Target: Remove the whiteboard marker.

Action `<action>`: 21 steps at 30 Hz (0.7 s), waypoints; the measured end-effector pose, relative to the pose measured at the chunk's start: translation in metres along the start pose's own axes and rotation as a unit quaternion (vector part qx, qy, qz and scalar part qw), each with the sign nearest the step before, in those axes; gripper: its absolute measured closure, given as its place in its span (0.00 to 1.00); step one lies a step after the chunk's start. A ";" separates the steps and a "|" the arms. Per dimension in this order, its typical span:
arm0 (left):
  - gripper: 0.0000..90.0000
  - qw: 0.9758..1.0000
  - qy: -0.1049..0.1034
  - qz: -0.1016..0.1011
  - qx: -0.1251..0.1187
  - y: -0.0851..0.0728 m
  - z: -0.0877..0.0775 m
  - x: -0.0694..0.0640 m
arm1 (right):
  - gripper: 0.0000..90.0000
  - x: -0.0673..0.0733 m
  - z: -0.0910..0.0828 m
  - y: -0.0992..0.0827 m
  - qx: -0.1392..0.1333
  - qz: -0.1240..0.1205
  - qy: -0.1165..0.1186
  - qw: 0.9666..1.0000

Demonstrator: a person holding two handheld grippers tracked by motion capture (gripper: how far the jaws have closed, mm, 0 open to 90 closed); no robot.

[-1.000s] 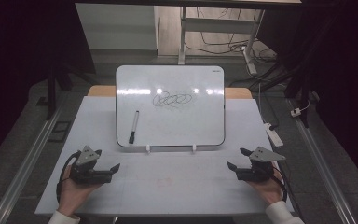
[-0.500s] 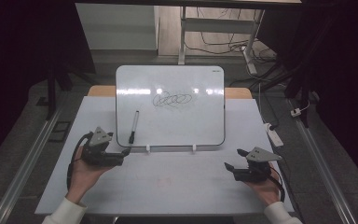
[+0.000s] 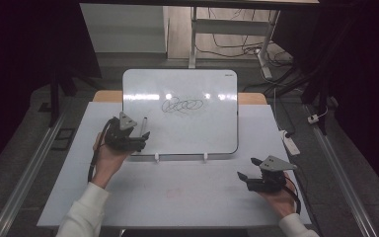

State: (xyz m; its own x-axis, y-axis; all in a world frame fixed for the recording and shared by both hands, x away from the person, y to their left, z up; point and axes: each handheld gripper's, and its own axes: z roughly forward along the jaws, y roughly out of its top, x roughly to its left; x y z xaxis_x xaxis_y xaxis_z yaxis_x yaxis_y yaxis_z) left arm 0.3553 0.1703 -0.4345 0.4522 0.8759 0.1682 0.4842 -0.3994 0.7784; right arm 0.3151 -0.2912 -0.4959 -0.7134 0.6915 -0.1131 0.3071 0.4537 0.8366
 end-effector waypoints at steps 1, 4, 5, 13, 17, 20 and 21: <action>0.30 1.000 0.000 0.000 0.000 0.000 0.000 0.000 | 0.27 0.000 0.000 0.000 0.000 0.000 0.000 1.000; 0.34 1.000 0.010 0.001 0.009 0.004 0.011 0.001 | 0.27 0.000 0.001 -0.001 0.002 0.002 -0.001 1.000; 0.35 1.000 0.014 0.001 0.013 0.005 0.018 0.001 | 0.27 0.000 0.001 -0.001 0.002 0.003 -0.001 1.000; 0.53 0.999 0.025 0.008 0.035 0.005 0.039 -0.002 | 0.28 0.000 0.003 -0.002 0.008 0.003 -0.002 1.000; 0.62 0.999 0.032 0.010 0.038 0.004 0.044 -0.004 | 0.28 0.001 0.003 -0.002 0.011 -0.001 -0.005 1.000; 0.70 0.999 0.037 0.013 0.035 0.004 0.045 -0.005 | 0.28 0.001 0.003 -0.002 0.011 0.000 -0.008 1.000; 0.70 0.999 0.039 0.016 0.034 0.005 0.045 -0.006 | 0.28 0.001 0.003 -0.002 0.011 0.000 -0.008 1.000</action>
State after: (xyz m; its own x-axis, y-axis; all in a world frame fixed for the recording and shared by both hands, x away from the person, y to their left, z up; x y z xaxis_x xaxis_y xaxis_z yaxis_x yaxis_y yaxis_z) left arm 0.3888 0.1507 -0.4593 0.4103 0.8797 0.2402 0.5209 -0.4423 0.7301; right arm 0.3155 -0.2896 -0.4991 -0.7040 0.6997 -0.1218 0.3208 0.4663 0.8244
